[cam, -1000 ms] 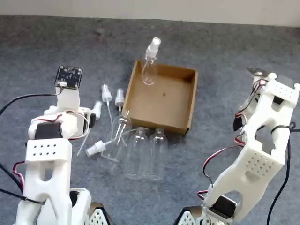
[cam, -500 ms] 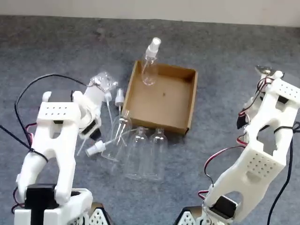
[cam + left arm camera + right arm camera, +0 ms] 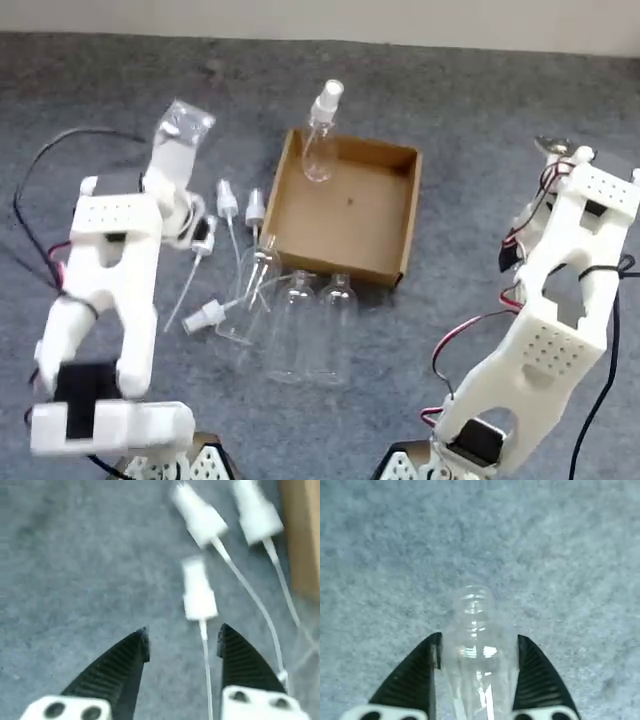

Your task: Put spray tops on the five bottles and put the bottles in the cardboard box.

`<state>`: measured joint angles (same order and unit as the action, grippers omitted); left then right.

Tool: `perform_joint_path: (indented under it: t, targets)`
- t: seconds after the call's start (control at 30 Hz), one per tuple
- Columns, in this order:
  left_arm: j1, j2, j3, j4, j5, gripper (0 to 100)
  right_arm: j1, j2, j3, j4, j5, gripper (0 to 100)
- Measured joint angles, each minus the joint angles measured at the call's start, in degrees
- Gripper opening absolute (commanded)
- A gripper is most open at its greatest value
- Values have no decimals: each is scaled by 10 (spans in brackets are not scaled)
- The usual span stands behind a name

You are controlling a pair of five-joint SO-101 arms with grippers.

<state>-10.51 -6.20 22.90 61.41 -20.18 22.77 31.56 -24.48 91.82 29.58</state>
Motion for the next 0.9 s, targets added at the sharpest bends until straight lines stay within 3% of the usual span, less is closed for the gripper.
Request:
perform_joint_path:
  t: [0.23,0.43,0.63,0.9]
  targets:
    - [26,178,-121,-3,24,170,0,0,0,0,0,5]
    - [26,287,-178,-8,26,75,0,0,0,0,0,7]
    - [35,302,-188,-7,27,1,0,0,0,0,0,10]
    - [29,280,-189,36,25,3,1,0,0,4,25,12]
